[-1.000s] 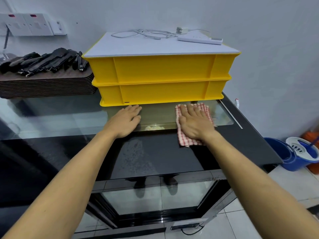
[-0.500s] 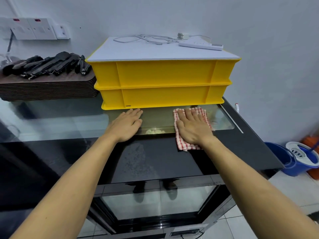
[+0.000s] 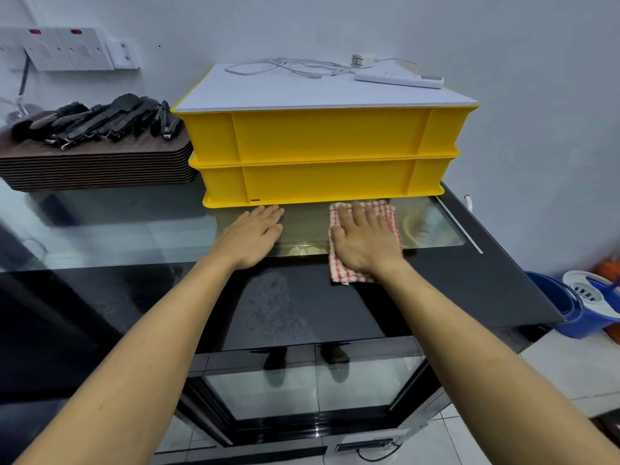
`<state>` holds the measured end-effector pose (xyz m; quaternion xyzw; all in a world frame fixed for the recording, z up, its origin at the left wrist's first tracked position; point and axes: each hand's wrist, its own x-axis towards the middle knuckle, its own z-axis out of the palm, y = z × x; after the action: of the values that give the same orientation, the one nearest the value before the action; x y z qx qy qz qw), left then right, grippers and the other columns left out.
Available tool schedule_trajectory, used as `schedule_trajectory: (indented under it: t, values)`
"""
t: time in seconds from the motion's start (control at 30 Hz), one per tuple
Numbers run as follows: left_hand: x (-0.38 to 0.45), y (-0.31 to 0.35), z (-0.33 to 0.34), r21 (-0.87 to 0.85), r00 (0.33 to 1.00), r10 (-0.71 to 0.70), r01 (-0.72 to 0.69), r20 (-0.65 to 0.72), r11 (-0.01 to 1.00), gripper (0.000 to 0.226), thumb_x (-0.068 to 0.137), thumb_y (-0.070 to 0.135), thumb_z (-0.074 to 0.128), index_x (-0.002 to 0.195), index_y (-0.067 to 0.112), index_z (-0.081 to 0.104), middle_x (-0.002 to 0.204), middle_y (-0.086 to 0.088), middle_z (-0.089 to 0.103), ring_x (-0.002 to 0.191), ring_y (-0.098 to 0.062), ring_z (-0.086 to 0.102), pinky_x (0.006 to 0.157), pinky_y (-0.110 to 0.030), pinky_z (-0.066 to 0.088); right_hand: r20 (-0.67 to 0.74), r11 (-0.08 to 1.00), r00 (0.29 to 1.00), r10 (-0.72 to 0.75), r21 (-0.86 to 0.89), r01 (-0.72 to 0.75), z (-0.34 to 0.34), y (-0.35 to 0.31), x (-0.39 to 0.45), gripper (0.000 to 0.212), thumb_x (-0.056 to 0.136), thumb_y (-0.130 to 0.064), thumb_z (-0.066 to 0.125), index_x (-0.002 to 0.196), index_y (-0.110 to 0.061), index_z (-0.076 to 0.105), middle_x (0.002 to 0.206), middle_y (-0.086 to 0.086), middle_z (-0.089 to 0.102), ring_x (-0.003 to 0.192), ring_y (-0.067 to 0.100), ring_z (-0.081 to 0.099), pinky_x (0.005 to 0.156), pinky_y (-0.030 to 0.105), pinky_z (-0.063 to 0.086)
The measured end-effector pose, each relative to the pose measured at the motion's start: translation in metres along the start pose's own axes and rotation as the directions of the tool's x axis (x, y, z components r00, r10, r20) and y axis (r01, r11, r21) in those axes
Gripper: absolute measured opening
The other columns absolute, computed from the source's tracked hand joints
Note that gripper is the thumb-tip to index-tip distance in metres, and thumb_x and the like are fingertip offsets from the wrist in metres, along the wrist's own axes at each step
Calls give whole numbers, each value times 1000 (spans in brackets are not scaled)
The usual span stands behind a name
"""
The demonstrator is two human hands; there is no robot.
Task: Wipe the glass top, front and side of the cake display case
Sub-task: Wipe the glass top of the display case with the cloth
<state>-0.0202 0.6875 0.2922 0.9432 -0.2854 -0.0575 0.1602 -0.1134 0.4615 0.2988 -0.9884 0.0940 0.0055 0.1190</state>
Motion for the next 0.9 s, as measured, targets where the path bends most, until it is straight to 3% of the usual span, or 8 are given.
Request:
schedule_trajectory:
  t: [0.2, 0.27, 0.37, 0.47, 0.63, 0.73, 0.8, 0.9]
  values:
    - [0, -7, 0, -170, 995, -25, 9, -93, 985, 48, 114, 32, 35, 160, 21, 40, 170, 6, 27, 159, -12, 17, 128, -32, 8, 40, 896, 896, -442, -25, 443, 10, -21, -90, 59, 111, -52, 17, 165, -37, 0, 168, -12, -14, 156, 7, -16, 123, 26, -17]
    - [-1, -6, 1, -157, 993, -32, 13, -117, 988, 48, 112, 29, 40, 159, 20, 42, 169, 5, 29, 159, -15, 18, 128, -31, 8, 63, 925, 926, -373, -51, 376, -3, 23, -85, 57, 110, -54, 15, 163, -42, 0, 168, -16, -14, 155, 4, -16, 124, 25, -17]
    - [-2, 0, 2, -114, 994, -33, 21, -100, 993, 50, 113, 30, 36, 162, 19, 37, 171, 4, 25, 160, -17, 15, 127, -31, 5, 34, 993, 996, -83, -85, 85, -22, 77, -37, 60, 109, -53, 13, 165, -36, 1, 173, -5, -9, 160, 14, -10, 128, 36, -9]
    - [-1, 3, 1, -69, 997, -39, 35, -62, 997, 51, 114, 30, 30, 164, 19, 29, 173, 3, 18, 161, -18, 10, 128, -32, 4, -18, 997, 998, 68, -37, -69, -14, 56, 1, 64, 108, -50, 14, 167, -28, 1, 174, 5, -6, 161, 26, -6, 129, 44, -4]
    - [-3, -8, -5, -27, 999, 29, -28, 25, 999, 54, 114, 39, 30, 166, 25, 22, 174, 6, 12, 161, -16, 5, 128, -35, 1, 37, 979, 979, -199, -40, 201, 11, -40, -28, 63, 110, -49, 11, 167, -25, -1, 173, 6, -10, 160, 27, -8, 129, 43, -7]
    - [-9, -33, -17, 22, 992, 56, -59, 113, 998, 67, 105, 60, 24, 166, 33, 17, 174, 9, 7, 161, -14, 0, 127, -36, -3, 59, 924, 923, -381, -8, 382, 11, -27, -77, 59, 110, -53, 13, 165, -36, 0, 171, -9, -12, 159, 13, -13, 129, 37, -9]
    - [-16, -43, -19, 39, 994, 37, -41, 103, 998, 76, 97, 66, 17, 166, 34, 14, 173, 11, 5, 161, -13, -1, 126, -34, -4, 54, 932, 932, -359, -37, 361, 2, 12, -80, 62, 106, -59, 8, 165, -39, 2, 171, -12, -10, 158, 8, -12, 127, 34, -13]
    - [-22, -45, -12, 76, 999, 23, -26, 39, 997, 66, 107, 62, 20, 167, 35, 11, 173, 13, 2, 160, -11, -3, 128, -34, -3, -20, 994, 996, -89, -62, 88, -12, 65, -45, 73, 100, -61, 3, 166, -30, 8, 174, -1, 0, 160, 17, -3, 128, 38, -8]
